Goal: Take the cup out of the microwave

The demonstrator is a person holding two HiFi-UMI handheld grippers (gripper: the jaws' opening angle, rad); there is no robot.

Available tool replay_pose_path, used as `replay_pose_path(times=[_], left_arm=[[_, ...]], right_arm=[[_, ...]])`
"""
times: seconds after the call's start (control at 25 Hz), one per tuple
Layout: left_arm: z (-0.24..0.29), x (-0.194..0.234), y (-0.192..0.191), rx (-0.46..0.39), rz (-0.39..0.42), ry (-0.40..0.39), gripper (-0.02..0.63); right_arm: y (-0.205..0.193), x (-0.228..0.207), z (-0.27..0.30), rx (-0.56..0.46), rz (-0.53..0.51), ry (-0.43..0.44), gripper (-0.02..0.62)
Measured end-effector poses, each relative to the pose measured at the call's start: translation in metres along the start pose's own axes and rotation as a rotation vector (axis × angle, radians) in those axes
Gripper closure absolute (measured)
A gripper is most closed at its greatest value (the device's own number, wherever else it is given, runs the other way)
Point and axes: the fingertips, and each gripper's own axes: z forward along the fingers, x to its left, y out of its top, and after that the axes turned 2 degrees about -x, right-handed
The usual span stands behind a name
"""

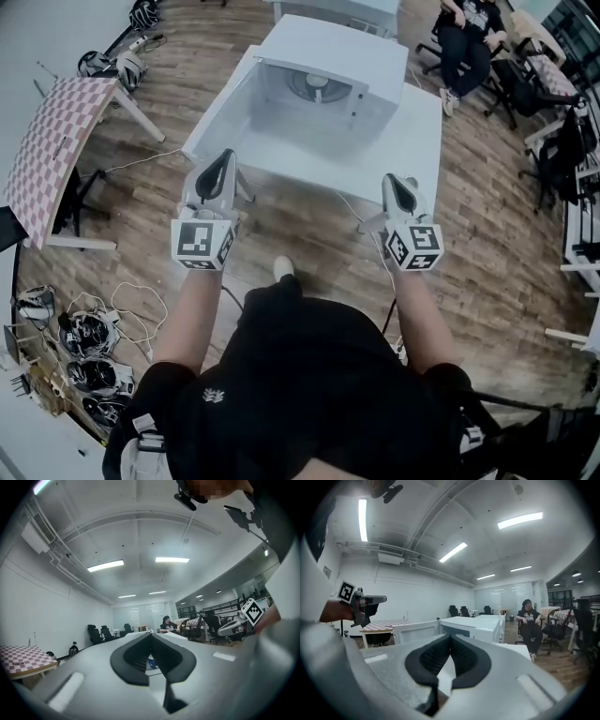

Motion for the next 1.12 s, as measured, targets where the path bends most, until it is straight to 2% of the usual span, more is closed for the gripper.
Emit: replay_pose_path(times=[0.48, 0.68, 0.84, 1.12], left_arm=[[0.091, 0.079, -0.017, -0.03, -0.005, -0.066, 0.6], [0.12, 0.08, -0.021, -0.054, -0.053, -0.111, 0.6], [0.132, 0.069, -0.026, -0.063, -0.048, -0.144, 0.6], [0.169, 0.074, -0.048, -0.048, -0.058, -0.117, 0.599]], right_arm=[[0.016, 0.004, 0.123, -0.024, 0.018, -0.068, 0.595], [0.027, -0.001, 0.153, -0.051, 0.042, -0.105, 0.595], [0.029, 0.0, 0.167, -0.059, 0.038, -0.118, 0.595], [0.017, -0.012, 0.218, -0.04, 0.024, -0.109, 0.595]])
